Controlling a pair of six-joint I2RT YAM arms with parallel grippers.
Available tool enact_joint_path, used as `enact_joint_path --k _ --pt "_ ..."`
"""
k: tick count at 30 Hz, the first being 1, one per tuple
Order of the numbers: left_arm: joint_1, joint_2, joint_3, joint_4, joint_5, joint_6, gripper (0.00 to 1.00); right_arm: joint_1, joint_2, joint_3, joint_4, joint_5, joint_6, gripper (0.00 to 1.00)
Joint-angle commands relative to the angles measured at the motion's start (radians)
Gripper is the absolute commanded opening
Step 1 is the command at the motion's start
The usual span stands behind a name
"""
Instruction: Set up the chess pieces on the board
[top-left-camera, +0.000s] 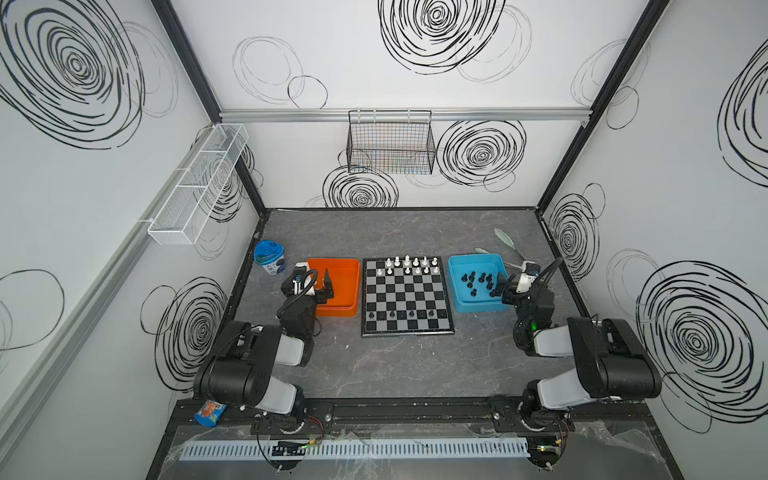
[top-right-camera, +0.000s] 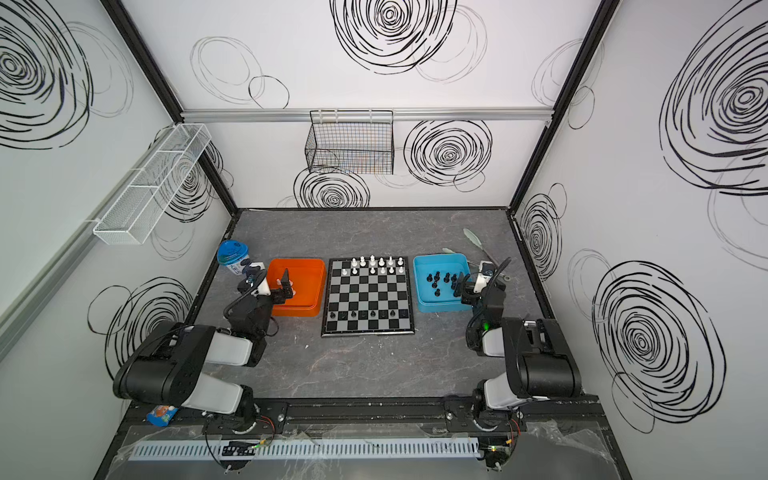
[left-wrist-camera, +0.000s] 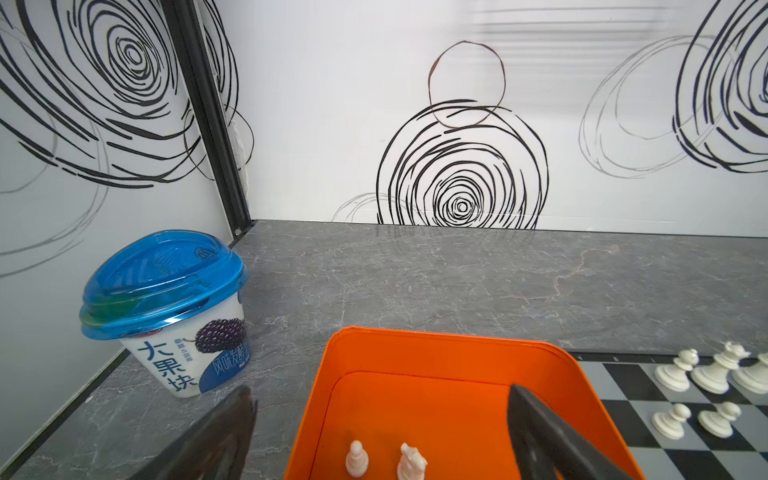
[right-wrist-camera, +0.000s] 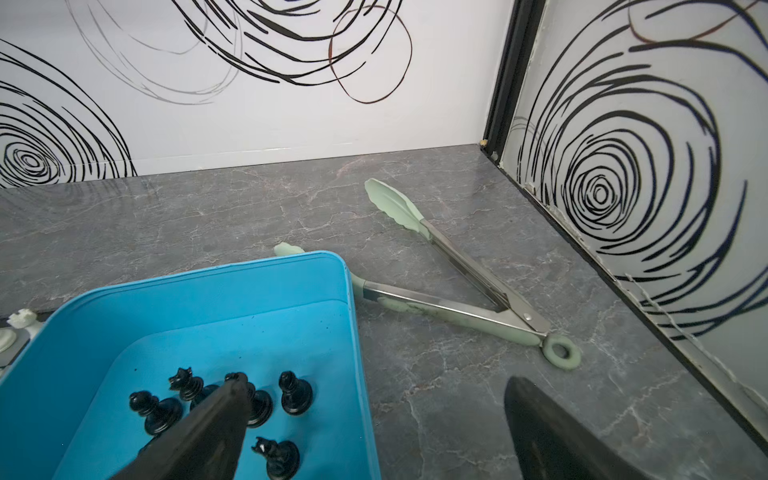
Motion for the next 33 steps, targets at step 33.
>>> enact_joint_path --k 33 --pt "0.017 0.002 0.006 0.050 0.025 -0.008 0.97 -0.009 -0.009 0.016 0.021 -0.007 0.006 1.00"
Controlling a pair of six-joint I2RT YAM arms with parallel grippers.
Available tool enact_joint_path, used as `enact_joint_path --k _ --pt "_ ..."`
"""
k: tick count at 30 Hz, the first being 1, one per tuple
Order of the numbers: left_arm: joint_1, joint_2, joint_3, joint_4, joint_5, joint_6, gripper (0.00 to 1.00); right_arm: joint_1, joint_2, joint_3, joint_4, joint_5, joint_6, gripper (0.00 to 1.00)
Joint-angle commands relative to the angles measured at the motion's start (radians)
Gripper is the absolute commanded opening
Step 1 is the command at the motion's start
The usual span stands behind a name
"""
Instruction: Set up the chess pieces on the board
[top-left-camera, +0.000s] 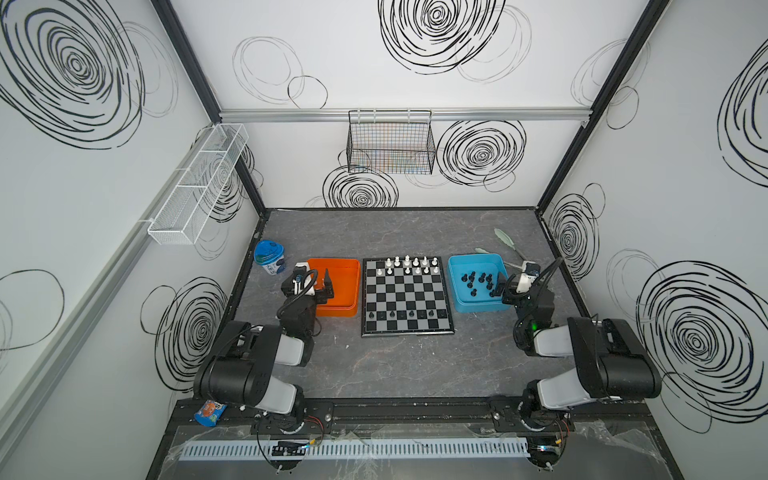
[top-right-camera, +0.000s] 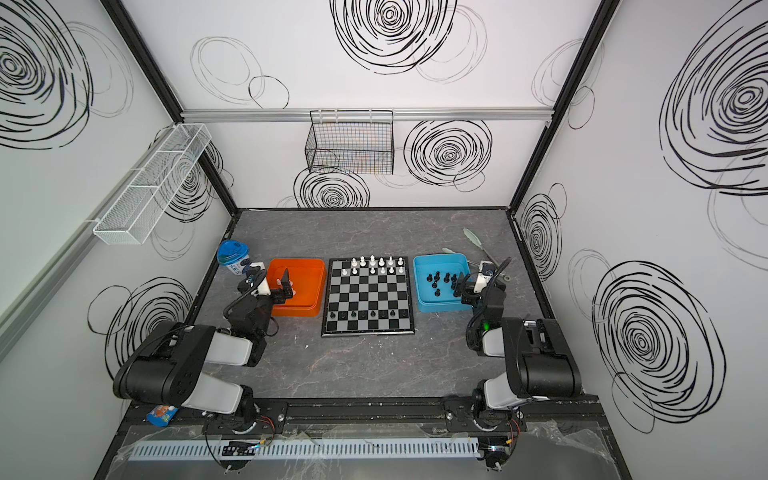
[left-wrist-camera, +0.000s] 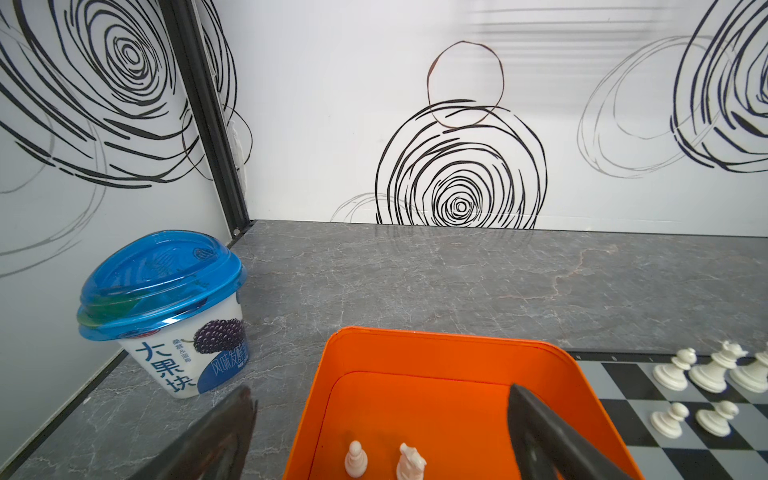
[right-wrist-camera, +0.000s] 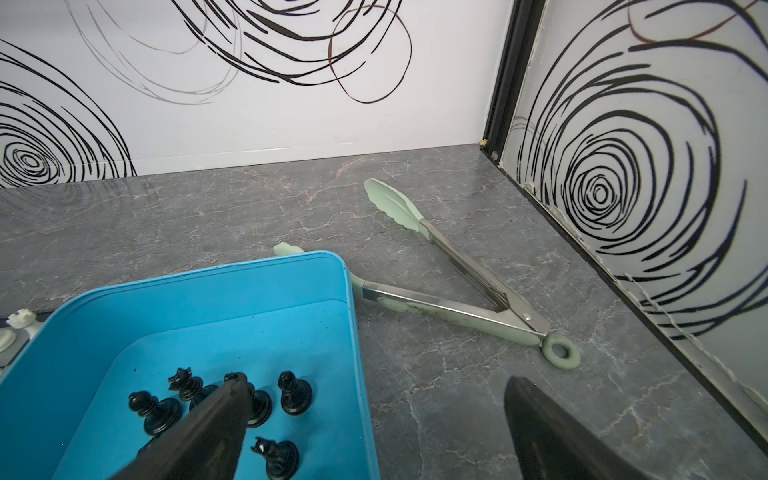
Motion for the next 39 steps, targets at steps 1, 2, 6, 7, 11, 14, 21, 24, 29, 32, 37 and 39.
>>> enact_joint_path --k 1,2,6,7,11,14,21,24,29,32,37,39 --pt "0.011 0.001 0.006 0.051 0.014 -0.005 0.97 -0.006 -0.010 0.014 0.024 -0.007 0.006 1.00" --pt "0.010 0.000 0.006 0.052 0.012 -0.005 0.97 -0.007 -0.010 0.014 0.026 -0.009 0.008 1.00" --pt "0.007 0.000 0.007 0.050 0.021 -0.002 0.97 -0.009 -0.012 0.012 0.027 -0.012 0.009 1.00" --pt "0.001 0.001 0.007 0.050 0.006 0.002 0.97 -0.009 -0.012 0.012 0.028 -0.012 0.009 1.00" --pt "-0.056 -0.006 -0.020 0.103 -0.111 0.030 0.97 -0.009 -0.013 0.009 0.028 -0.011 0.009 1.00" --pt "-0.085 -0.004 -0.069 0.215 -0.184 0.047 0.97 -0.016 -0.032 0.022 -0.005 0.003 0.027 1.00" --pt "-0.184 -0.237 -0.051 0.016 -0.332 0.132 0.97 -0.045 -0.174 0.053 -0.187 -0.052 0.059 1.00" --pt "-0.181 -0.389 0.040 -0.270 -0.356 0.088 0.97 -0.046 -0.251 0.080 -0.281 -0.060 0.095 1.00" --pt "-0.042 -0.531 0.280 -0.824 -0.172 -0.133 0.97 -0.035 -0.381 0.171 -0.458 -0.083 0.193 1.00" --pt "0.033 -0.518 0.419 -1.053 -0.103 -0.251 0.97 -0.008 -0.420 0.260 -0.612 -0.047 0.269 1.00" --pt "0.113 -0.417 0.624 -1.310 0.079 -0.248 0.97 0.022 -0.459 0.371 -0.755 -0.060 0.245 1.00" --pt "0.130 -0.387 0.668 -1.337 0.160 -0.239 0.97 0.045 -0.460 0.426 -0.843 -0.017 0.234 1.00"
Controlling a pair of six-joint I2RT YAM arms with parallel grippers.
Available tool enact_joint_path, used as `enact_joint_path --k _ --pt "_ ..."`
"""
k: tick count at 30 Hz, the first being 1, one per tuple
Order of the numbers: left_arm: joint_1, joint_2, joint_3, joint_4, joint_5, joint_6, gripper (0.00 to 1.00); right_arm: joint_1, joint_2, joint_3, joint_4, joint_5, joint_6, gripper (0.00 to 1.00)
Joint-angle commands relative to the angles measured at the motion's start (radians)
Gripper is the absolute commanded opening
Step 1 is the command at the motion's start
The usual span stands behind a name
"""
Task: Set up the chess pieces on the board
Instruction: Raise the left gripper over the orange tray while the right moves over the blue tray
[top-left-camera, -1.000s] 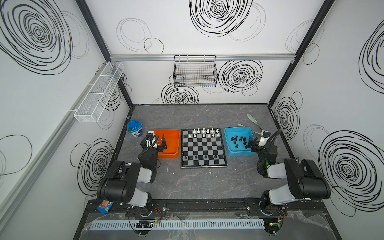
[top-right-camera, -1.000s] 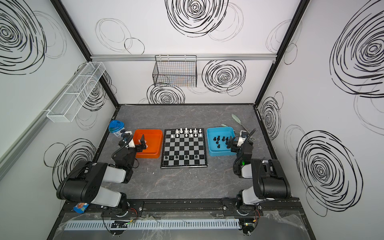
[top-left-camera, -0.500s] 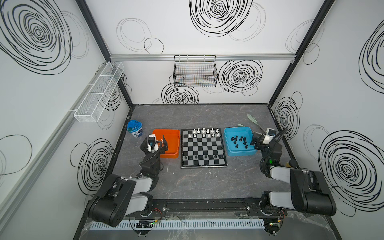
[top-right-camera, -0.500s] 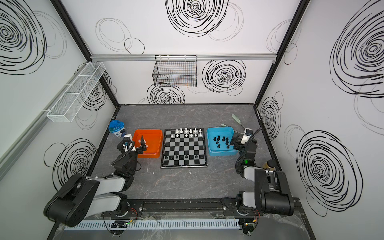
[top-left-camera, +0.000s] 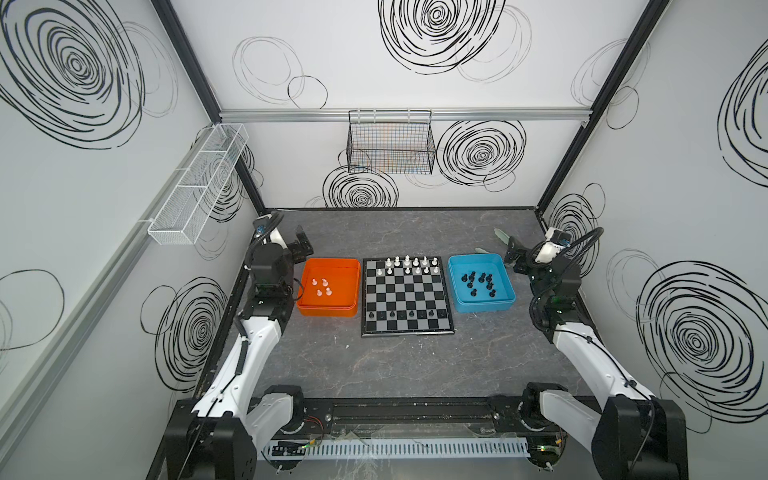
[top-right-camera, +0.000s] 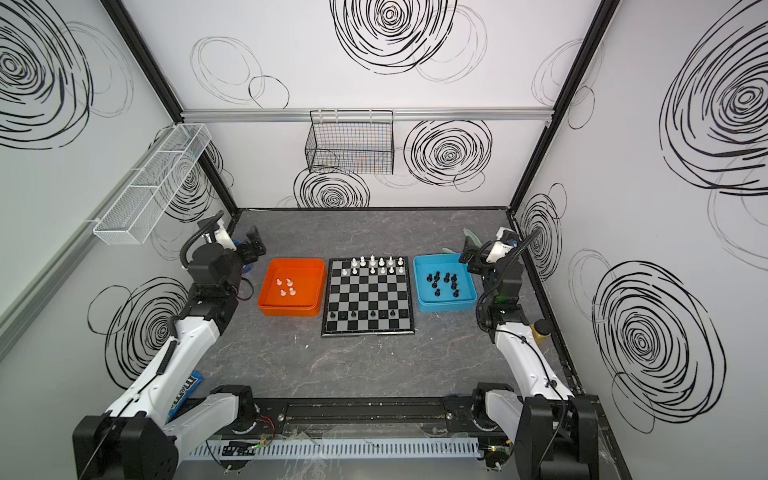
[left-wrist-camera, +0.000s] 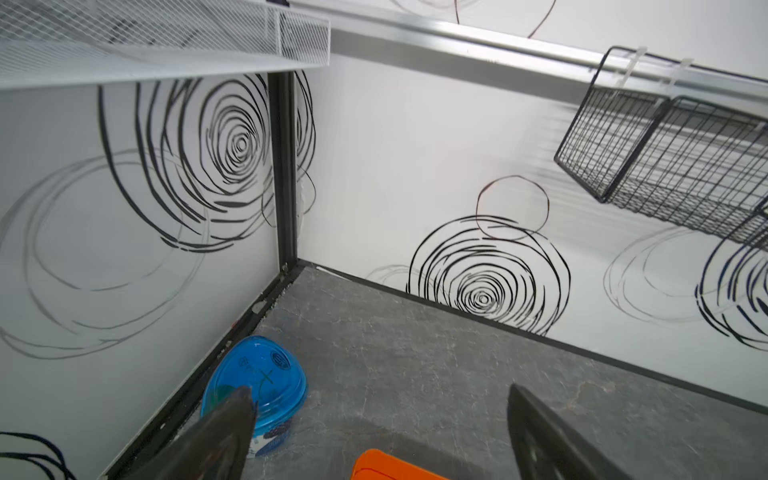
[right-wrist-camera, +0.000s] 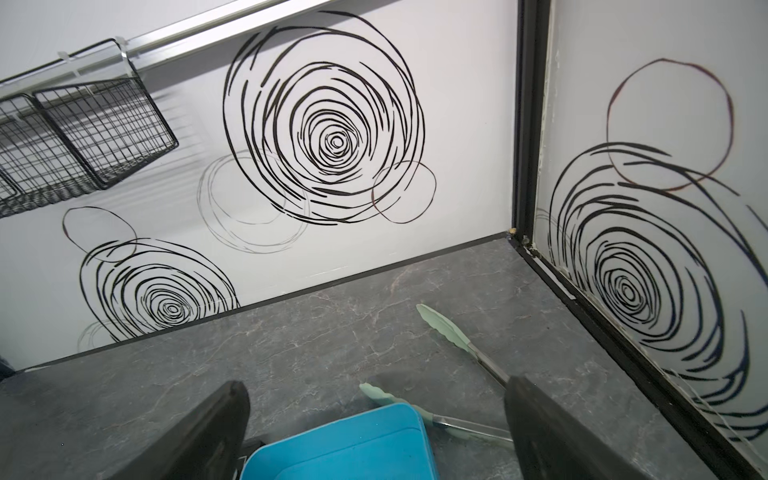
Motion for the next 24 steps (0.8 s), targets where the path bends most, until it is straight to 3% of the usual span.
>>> enact_joint_path --k 1,8,16,18,24 --pt "0.021 0.041 0.066 -0.194 0.185 -0.025 0.97 0.033 -0.011 0.085 -0.200 0.050 0.012 1.00" --pt "0.002 0.130 0.159 -0.247 0.261 -0.009 0.97 0.085 0.027 0.161 -0.312 0.033 0.017 1.00" --pt "-0.034 0.243 0.278 -0.291 0.238 0.012 0.97 0.129 0.095 0.222 -0.416 0.012 -0.013 1.00" --pt "-0.053 0.277 0.309 -0.296 0.228 0.007 0.97 0.131 0.135 0.232 -0.421 -0.038 -0.041 1.00" --pt "-0.128 0.343 0.319 -0.278 0.213 0.031 0.97 0.146 0.262 0.320 -0.524 -0.026 -0.067 1.00"
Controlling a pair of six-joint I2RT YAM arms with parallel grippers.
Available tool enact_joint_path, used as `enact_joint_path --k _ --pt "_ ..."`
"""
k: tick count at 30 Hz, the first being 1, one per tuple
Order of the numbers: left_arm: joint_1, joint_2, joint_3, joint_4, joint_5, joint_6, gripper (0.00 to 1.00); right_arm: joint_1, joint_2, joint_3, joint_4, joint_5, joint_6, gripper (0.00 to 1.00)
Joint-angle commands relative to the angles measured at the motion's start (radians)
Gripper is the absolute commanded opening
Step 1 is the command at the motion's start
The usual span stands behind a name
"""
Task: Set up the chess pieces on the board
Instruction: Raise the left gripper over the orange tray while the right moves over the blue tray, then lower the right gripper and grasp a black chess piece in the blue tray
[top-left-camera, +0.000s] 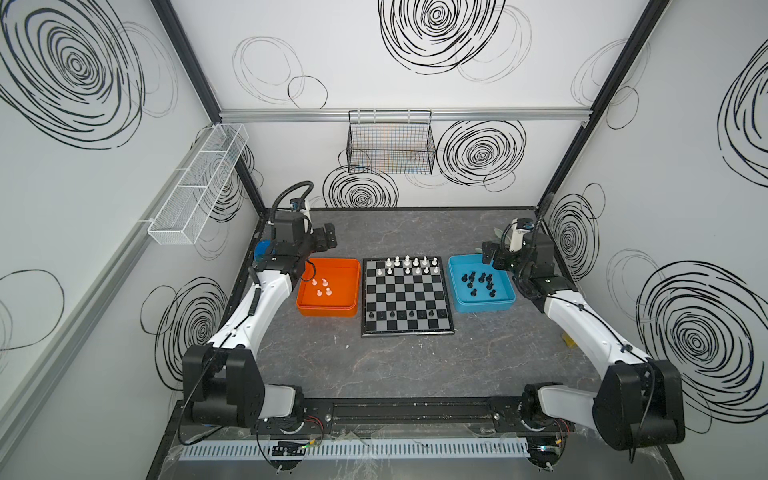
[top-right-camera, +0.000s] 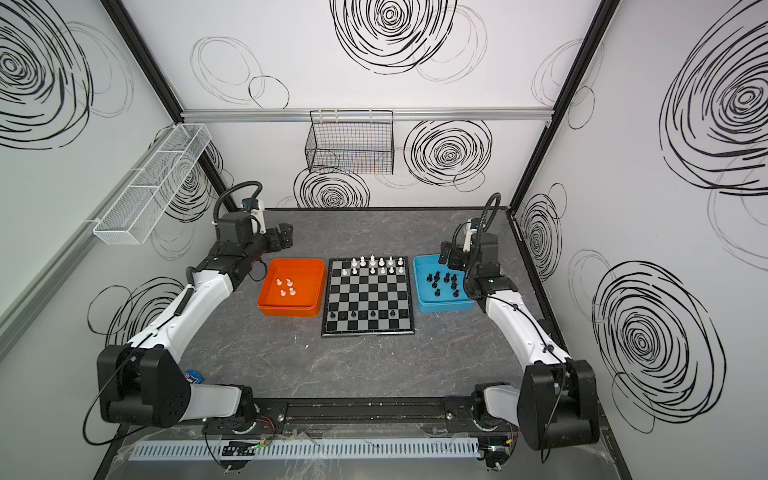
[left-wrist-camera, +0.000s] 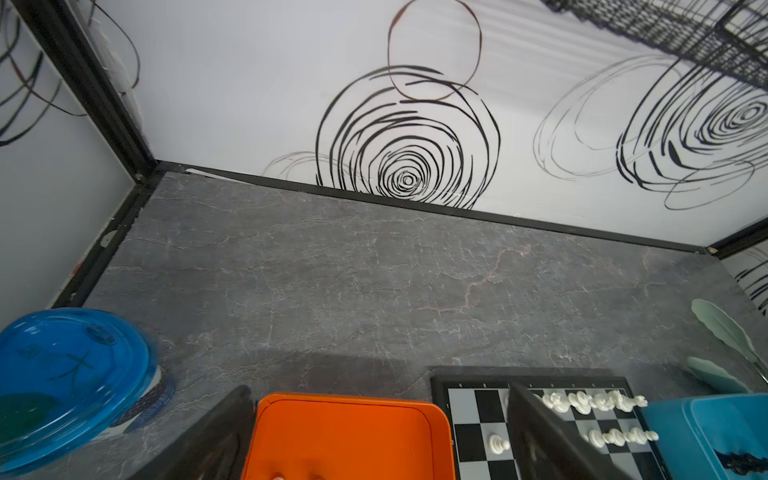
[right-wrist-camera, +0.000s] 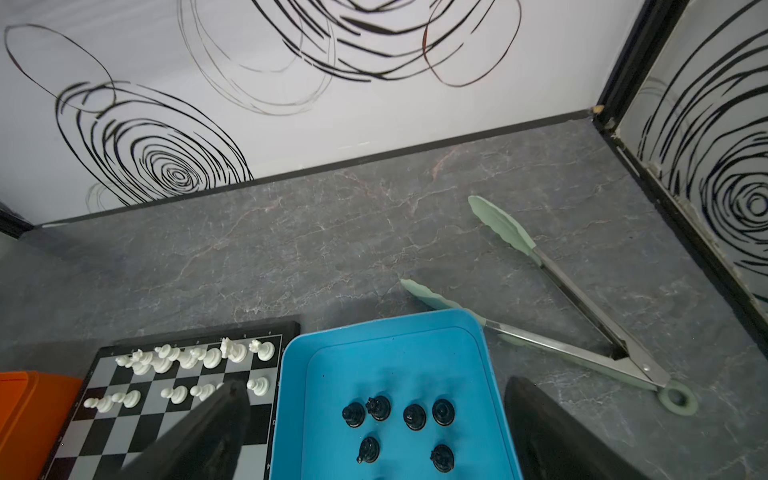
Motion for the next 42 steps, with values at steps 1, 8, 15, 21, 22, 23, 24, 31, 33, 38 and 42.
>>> enact_joint_path --k 1,8,15,21,22,23,24,31,33,38,42 --pt "-0.039 0.031 0.014 0.014 -0.013 0.032 0.97 0.012 0.048 0.059 -0.088 0.006 -0.039 1.00" --pt "-0.078 0.054 0.011 -0.003 0.040 0.030 0.97 0.018 0.200 0.190 -0.216 -0.014 -0.078 0.83" --pt "-0.096 0.072 0.023 -0.038 0.059 0.010 0.97 0.017 0.318 0.272 -0.312 -0.007 -0.079 0.67" --pt "-0.096 0.095 0.035 -0.055 0.089 -0.005 0.97 0.010 0.464 0.400 -0.473 0.017 -0.075 0.58" --pt "-0.096 0.098 0.035 -0.057 0.091 -0.004 0.97 0.009 0.480 0.408 -0.482 0.019 -0.074 0.56" --pt "-0.096 0.099 0.036 -0.057 0.091 -0.004 0.97 0.009 0.484 0.407 -0.479 0.021 -0.073 0.53" --pt "-0.096 0.099 0.035 -0.056 0.094 -0.006 0.97 0.008 0.479 0.398 -0.464 0.026 -0.071 0.51" --pt "-0.096 0.105 0.036 -0.056 0.105 -0.009 0.97 -0.004 0.478 0.391 -0.483 0.023 -0.067 0.46" --pt "-0.096 0.107 0.037 -0.057 0.107 -0.011 0.97 -0.004 0.472 0.377 -0.477 0.022 -0.067 0.46" --pt "-0.095 0.106 0.035 -0.055 0.107 -0.014 0.97 -0.012 0.475 0.361 -0.486 0.012 -0.070 0.45" --pt "-0.095 0.107 0.034 -0.055 0.106 -0.014 0.97 -0.018 0.488 0.349 -0.484 -0.008 -0.068 0.43"
